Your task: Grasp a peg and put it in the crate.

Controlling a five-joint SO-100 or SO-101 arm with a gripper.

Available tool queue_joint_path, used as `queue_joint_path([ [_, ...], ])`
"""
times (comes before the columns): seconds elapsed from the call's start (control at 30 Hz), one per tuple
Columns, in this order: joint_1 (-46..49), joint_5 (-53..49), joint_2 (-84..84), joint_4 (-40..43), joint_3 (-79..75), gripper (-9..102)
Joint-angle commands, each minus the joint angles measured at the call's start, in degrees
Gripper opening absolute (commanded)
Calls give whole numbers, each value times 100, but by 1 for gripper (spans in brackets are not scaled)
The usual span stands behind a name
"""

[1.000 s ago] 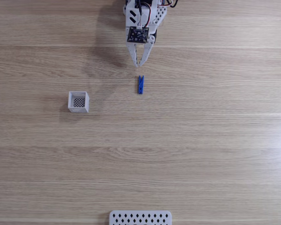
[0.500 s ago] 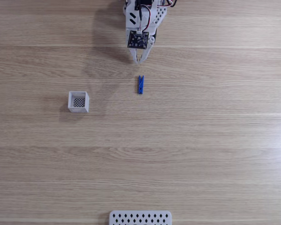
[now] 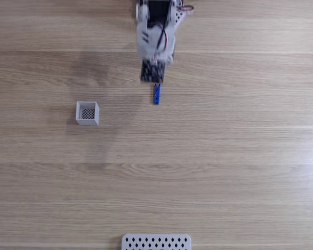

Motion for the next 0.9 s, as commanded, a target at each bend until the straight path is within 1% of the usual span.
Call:
queue_joint_path([
  [0.0,-35,79,-914,105,-1336,1],
  [0.27,-26,70,-1125,44,-1107,19],
  [0.33,-26,70,-1134,35,-1037,21],
  [0.5,-44,70,-1169,-44,-914,19],
  [0.73,-35,70,-1600,-835,-765,18],
  [0.87,-35,70,-1784,-967,-747,18],
])
